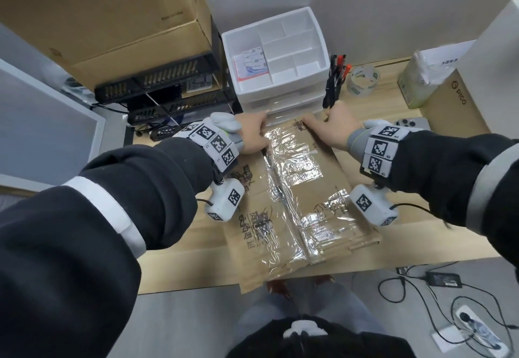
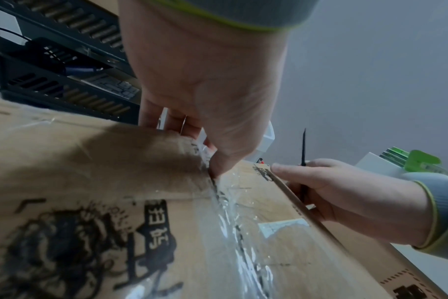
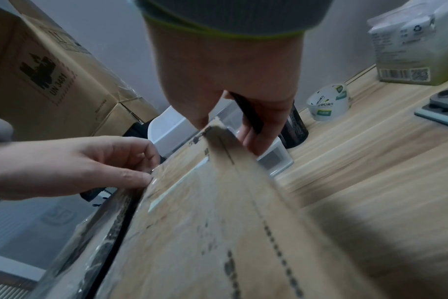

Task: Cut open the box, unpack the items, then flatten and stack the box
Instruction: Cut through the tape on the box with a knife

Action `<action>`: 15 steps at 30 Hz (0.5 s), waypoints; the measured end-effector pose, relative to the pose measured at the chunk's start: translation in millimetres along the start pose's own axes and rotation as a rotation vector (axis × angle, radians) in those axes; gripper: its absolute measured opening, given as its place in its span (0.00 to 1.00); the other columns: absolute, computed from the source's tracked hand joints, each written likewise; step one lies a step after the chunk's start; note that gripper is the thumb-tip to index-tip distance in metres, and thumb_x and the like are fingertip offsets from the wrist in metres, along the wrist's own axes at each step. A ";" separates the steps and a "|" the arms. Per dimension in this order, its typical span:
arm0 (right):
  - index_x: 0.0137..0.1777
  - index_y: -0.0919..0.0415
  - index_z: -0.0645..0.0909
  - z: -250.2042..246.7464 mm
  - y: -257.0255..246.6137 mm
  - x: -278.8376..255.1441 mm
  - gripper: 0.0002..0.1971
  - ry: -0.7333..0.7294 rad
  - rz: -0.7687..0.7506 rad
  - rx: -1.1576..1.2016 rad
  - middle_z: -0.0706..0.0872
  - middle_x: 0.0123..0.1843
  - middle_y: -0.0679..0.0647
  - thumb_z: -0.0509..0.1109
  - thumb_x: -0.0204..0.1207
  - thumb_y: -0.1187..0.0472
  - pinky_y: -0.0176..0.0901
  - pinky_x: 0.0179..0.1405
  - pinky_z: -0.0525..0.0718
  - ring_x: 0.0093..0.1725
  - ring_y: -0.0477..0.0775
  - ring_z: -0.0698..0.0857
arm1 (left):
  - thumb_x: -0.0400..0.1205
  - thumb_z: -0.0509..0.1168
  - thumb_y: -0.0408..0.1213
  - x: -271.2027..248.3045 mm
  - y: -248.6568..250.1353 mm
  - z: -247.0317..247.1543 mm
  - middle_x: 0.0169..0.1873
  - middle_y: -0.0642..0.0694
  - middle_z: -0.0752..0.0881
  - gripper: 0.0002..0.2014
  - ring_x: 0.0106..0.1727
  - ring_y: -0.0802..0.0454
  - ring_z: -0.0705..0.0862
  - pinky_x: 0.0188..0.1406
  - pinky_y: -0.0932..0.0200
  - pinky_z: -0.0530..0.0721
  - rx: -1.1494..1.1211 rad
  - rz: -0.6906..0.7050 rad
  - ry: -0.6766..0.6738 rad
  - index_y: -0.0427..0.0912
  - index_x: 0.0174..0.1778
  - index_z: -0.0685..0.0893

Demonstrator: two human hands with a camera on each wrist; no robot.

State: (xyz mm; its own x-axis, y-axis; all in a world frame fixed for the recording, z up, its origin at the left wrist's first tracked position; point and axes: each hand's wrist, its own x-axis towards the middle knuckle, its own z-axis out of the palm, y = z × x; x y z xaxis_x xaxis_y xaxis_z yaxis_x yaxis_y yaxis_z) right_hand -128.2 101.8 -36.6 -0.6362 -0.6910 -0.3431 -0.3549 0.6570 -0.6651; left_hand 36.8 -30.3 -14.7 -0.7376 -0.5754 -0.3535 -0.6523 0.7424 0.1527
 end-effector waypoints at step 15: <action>0.69 0.70 0.70 -24.1 14.6 -36.3 0.34 -0.322 0.125 0.017 0.89 0.53 0.64 0.75 0.74 0.44 0.58 0.53 0.91 0.54 0.61 0.90 | 0.84 0.65 0.40 1.5 20.1 -4.7 0.50 0.41 0.84 0.06 0.45 0.46 0.77 0.42 0.55 0.71 0.042 0.018 0.067 0.42 0.48 0.77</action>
State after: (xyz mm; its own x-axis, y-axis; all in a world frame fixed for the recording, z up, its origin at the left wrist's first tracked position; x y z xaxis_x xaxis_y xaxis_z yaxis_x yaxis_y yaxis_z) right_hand -126.9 143.8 -17.8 -0.4245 -0.6668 -0.6126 -0.2746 0.7395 -0.6146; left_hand 21.8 -17.9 -7.9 -0.7598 -0.5825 -0.2887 -0.6322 0.7655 0.1192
